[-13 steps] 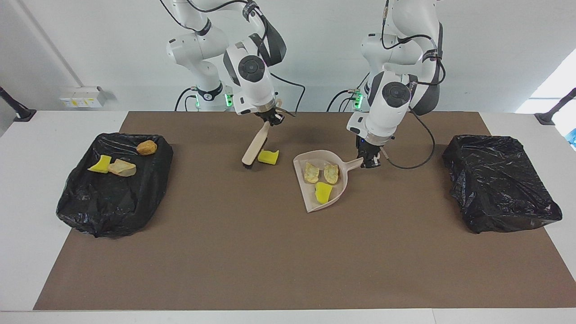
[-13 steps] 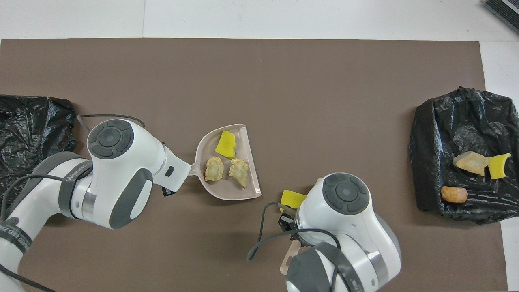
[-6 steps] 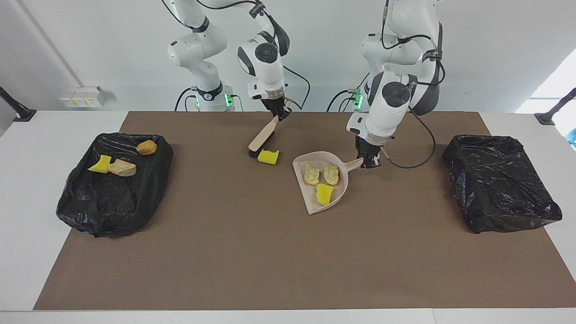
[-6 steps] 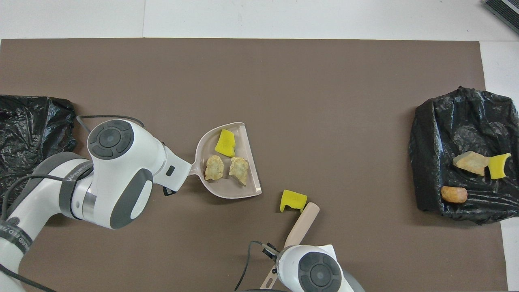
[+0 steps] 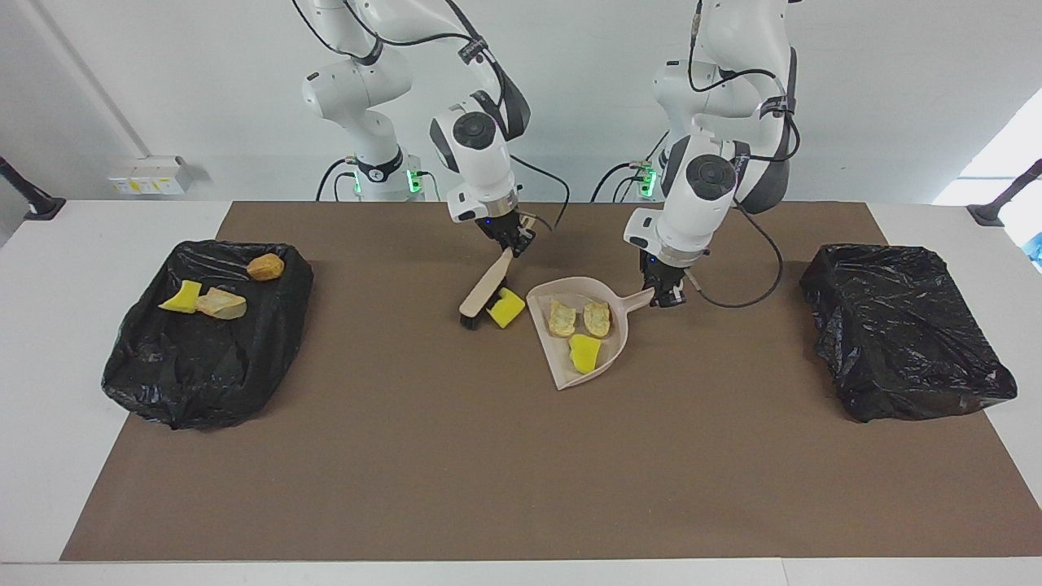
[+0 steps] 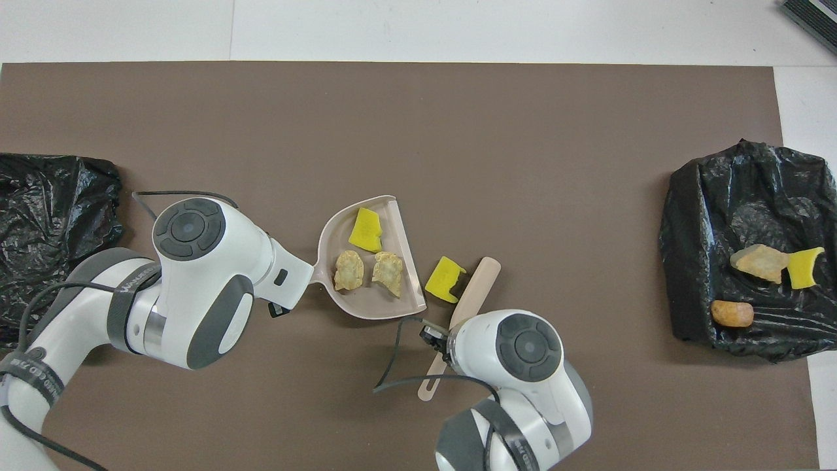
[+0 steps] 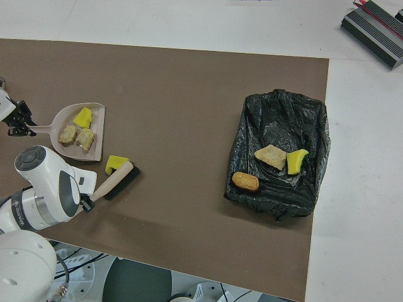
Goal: Sweep and dump trash in bin
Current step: 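Sweep the last yellow sponge into the dustpan with the right gripper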
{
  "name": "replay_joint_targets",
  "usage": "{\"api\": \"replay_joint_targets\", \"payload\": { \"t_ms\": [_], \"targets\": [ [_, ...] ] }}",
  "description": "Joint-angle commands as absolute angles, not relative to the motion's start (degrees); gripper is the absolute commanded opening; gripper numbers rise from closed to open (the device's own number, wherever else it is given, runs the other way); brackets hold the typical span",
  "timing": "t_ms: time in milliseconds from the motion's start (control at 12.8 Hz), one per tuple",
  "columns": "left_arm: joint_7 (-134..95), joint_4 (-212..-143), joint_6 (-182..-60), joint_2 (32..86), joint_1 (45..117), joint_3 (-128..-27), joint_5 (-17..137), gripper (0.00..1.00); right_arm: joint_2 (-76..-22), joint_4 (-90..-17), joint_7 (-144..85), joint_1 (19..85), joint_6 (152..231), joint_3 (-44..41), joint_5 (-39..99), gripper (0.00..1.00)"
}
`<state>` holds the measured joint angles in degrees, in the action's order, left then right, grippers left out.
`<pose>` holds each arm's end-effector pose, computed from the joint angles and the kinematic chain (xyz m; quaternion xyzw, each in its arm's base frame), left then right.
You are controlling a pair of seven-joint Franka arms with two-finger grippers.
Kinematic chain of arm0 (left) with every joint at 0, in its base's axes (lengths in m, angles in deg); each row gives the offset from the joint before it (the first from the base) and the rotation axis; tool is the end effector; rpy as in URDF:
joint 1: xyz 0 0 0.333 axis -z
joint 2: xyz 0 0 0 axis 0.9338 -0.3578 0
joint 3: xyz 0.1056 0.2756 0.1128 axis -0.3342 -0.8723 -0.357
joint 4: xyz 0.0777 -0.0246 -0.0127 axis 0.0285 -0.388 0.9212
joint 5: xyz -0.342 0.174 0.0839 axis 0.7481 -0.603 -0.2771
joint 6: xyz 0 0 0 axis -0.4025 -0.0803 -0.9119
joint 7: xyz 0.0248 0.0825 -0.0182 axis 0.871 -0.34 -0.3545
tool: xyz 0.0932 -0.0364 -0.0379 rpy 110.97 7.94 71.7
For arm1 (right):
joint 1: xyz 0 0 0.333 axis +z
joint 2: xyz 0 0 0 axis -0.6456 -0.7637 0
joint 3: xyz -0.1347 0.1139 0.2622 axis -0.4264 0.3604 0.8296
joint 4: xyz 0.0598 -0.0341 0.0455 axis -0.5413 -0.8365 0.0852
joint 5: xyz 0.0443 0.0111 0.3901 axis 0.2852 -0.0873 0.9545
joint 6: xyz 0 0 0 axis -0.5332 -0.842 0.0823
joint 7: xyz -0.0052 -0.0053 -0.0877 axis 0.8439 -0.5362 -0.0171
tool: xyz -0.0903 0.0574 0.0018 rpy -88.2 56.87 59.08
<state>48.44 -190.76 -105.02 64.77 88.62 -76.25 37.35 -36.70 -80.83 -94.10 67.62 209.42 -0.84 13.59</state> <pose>0.4942 -0.2199 0.3623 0.7918 -0.6090 -0.0354 0.0302 0.4242 0.3047 0.3333 -0.9598 0.2652 0.0579 0.0715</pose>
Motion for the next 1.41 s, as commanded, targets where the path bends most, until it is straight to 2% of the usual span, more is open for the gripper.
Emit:
{"api": "replay_joint_targets", "payload": {
  "t_ms": [0, 471, 784, 1098, 1333],
  "targets": [
    [46.61, -191.64, -107.09, 64.95, 89.78, -76.79, 36.81, 0.0, -42.01, -73.39, -90.14, 64.03, 207.17, -0.43, 10.94, 0.0],
    [46.25, -192.0, -107.35, 65.04, 89.87, -76.79, 36.81, 0.0, -41.94, -71.79, -71.54, 64.12, 199.95, -0.43, 10.49, 0.0],
    [46.08, -192.0, -107.35, 65.04, 89.87, -76.79, 36.81, 0.0, -43.43, -67.93, -65.64, 65.78, 200.39, -0.08, 12.07, 0.0],
    [45.38, -192.0, -107.35, 65.04, 89.87, -76.79, 36.81, 0.0, -44.04, -67.3, -56.75, 66.92, 204.59, 0.01, 26.01, 0.0],
    [45.38, -192.0, -107.35, 65.04, 89.87, -76.79, 36.81, 0.0, -43.87, -67.04, -56.74, 68.25, 205.14, -0.08, 27.45, 0.0]
  ]
}}
